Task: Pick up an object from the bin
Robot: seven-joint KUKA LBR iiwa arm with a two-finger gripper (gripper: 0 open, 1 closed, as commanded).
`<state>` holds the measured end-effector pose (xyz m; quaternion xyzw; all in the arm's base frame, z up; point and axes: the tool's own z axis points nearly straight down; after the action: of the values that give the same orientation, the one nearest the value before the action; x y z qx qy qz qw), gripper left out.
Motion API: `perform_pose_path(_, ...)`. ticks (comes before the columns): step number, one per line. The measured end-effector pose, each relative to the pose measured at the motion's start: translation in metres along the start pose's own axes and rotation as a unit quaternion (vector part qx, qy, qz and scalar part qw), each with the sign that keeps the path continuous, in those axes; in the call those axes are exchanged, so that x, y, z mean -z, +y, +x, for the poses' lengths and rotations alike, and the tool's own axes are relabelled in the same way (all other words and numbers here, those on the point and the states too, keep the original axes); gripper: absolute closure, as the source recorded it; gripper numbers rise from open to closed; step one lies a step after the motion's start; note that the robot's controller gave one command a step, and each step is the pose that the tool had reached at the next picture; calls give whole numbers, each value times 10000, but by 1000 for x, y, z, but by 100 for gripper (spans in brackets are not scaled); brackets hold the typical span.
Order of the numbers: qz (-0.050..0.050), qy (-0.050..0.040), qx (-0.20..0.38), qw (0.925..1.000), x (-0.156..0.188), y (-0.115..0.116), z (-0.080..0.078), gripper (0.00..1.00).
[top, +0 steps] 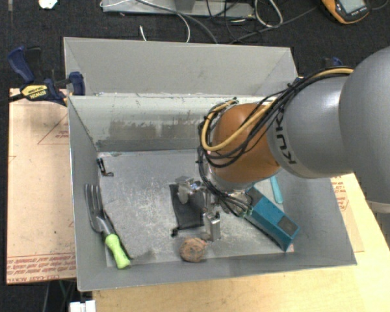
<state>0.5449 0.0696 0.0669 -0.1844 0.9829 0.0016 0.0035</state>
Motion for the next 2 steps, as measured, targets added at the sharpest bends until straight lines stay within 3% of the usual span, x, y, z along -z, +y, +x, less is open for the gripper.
perform_pose_path(1, 1, -32, -1127, 9936, 4, -6, -18, 100)
perform_pose_path(2, 1, -32, -1128, 9936, 4, -6, -18, 100)
